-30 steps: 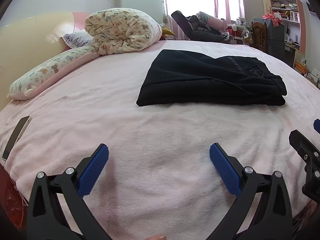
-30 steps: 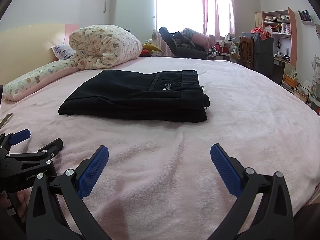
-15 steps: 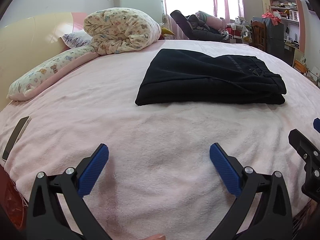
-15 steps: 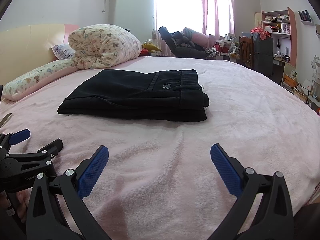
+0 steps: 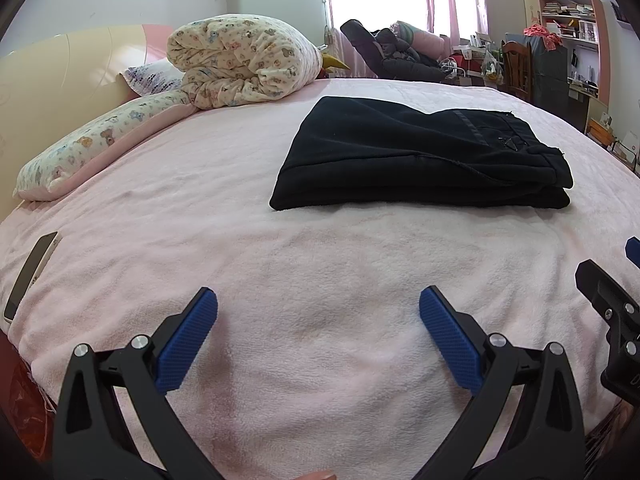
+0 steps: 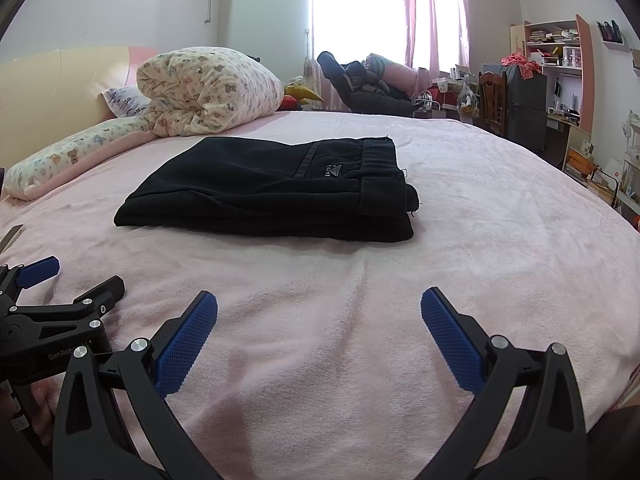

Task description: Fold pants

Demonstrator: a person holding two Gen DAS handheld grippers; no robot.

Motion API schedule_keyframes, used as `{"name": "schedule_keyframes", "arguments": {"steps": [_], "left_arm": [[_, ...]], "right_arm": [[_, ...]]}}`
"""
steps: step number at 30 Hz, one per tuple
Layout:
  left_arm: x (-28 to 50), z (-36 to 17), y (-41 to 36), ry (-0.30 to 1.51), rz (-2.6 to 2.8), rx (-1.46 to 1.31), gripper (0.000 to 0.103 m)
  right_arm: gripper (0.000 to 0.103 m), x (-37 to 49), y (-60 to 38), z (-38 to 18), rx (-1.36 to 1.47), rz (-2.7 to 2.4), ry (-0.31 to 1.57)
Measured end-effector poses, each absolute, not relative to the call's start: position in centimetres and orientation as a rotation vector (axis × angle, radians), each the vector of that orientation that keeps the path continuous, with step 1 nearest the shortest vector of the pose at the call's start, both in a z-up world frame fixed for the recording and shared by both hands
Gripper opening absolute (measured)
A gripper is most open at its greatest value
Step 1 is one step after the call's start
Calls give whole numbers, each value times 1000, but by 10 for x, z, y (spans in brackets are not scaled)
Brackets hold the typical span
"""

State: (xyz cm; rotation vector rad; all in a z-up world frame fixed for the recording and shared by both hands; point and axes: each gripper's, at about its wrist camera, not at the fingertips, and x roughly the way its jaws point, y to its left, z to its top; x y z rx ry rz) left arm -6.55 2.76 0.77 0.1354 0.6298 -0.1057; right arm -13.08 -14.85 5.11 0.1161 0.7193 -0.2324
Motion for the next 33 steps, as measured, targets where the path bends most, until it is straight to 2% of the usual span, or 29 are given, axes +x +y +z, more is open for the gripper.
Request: {"name": "schedule_keyframes", "arguments": {"steps": [33], "left_arm": [[-63, 4, 23, 630, -118, 160, 101]], "right_arm": [[102, -130, -147, 49, 113, -238, 722]]}}
